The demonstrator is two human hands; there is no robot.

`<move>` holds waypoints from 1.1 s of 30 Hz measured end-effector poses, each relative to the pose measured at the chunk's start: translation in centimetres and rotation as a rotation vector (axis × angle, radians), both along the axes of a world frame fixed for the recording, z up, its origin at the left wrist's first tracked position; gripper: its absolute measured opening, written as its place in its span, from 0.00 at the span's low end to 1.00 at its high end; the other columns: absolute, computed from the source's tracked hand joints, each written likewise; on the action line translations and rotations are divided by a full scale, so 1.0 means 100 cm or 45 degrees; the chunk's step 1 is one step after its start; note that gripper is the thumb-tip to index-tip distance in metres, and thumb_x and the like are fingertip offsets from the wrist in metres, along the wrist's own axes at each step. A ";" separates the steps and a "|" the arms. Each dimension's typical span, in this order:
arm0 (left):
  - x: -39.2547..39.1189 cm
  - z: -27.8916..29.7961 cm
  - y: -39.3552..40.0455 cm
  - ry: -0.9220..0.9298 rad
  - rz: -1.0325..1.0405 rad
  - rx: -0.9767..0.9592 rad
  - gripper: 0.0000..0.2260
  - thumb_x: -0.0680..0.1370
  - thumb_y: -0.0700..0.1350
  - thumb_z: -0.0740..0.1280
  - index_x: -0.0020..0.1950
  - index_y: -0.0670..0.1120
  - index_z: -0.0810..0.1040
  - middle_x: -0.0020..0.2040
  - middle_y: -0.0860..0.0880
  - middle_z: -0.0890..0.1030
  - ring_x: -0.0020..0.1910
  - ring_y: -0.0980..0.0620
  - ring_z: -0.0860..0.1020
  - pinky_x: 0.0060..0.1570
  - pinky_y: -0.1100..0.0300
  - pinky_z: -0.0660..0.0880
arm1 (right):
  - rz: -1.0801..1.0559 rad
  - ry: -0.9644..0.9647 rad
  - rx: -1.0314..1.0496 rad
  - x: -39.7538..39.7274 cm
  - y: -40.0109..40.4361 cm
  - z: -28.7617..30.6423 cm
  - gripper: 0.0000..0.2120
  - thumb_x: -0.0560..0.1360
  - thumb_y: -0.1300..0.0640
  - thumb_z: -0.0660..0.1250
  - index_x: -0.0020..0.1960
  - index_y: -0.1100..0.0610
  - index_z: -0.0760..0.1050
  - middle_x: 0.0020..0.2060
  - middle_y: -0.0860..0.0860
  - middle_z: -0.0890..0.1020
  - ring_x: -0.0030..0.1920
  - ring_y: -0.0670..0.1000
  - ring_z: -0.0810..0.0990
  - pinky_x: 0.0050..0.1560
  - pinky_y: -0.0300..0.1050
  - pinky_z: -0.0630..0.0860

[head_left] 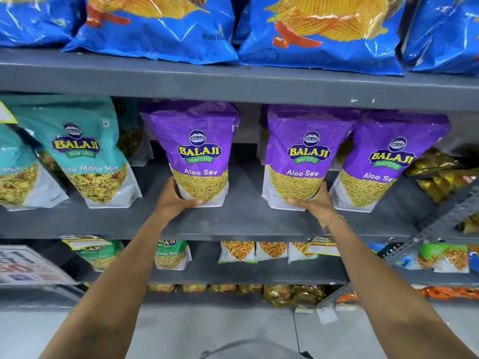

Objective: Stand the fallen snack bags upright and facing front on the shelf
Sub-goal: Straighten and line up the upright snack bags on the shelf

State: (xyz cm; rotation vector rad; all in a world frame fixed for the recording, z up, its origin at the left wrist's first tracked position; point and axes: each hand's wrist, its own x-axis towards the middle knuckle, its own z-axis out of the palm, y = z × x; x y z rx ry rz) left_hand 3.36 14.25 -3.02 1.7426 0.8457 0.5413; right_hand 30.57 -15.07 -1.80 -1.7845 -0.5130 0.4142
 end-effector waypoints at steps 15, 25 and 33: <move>0.001 0.009 0.000 0.143 0.073 0.126 0.42 0.52 0.55 0.82 0.63 0.51 0.70 0.60 0.50 0.80 0.57 0.48 0.78 0.58 0.51 0.76 | 0.180 0.074 0.039 -0.002 0.003 0.011 0.44 0.56 0.61 0.81 0.66 0.51 0.62 0.60 0.54 0.77 0.61 0.53 0.76 0.60 0.52 0.76; -0.001 0.009 -0.007 0.133 0.015 0.097 0.44 0.58 0.53 0.81 0.68 0.51 0.63 0.66 0.49 0.75 0.63 0.47 0.75 0.62 0.49 0.73 | 0.177 0.063 -0.030 -0.004 0.001 0.014 0.44 0.56 0.56 0.81 0.66 0.51 0.61 0.60 0.52 0.76 0.60 0.52 0.75 0.59 0.51 0.76; 0.000 0.006 -0.098 -0.367 0.344 0.197 0.18 0.62 0.56 0.78 0.44 0.60 0.71 0.37 0.55 0.77 0.36 0.61 0.75 0.40 0.67 0.74 | -0.350 -0.311 0.098 -0.022 -0.038 0.005 0.16 0.68 0.63 0.73 0.51 0.57 0.70 0.46 0.57 0.78 0.46 0.54 0.76 0.51 0.55 0.77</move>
